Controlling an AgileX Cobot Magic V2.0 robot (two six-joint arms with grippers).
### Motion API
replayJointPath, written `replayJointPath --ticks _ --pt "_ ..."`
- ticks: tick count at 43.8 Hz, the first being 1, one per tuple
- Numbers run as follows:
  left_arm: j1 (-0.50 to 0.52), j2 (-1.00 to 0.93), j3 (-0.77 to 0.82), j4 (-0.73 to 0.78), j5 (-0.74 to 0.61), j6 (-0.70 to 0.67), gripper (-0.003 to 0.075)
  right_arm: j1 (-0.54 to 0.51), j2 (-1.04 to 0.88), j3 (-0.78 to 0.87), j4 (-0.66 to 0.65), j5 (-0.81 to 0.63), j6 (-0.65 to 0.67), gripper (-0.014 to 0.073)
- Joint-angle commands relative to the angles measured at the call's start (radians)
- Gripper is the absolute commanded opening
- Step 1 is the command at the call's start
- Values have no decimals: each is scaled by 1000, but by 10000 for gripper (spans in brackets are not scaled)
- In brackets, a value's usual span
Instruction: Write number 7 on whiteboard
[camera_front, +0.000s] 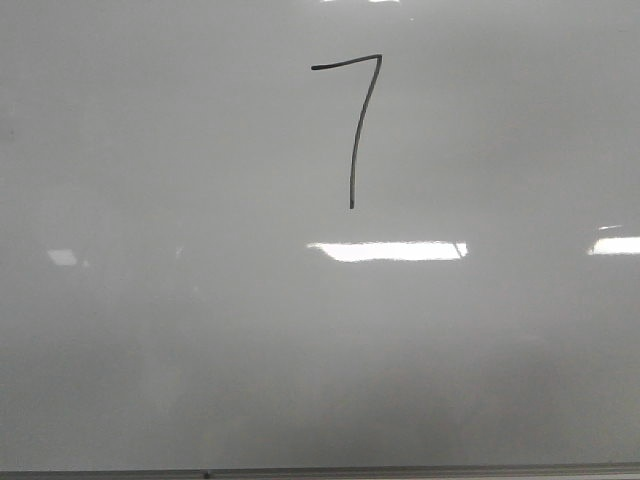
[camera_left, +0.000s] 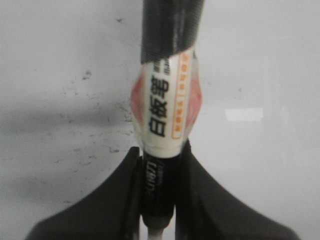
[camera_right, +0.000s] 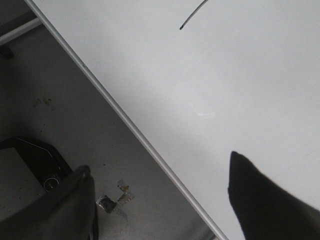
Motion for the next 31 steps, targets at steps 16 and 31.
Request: replayJointPath --ticks 16,31 --pt "-1 146 -51 -58 -188 -10 83 -6 -7 -29 16 -42 2 573" --pt "-1 185 -118 -58 -98 -10 335 -6 -7 -29 17 -41 2 573"
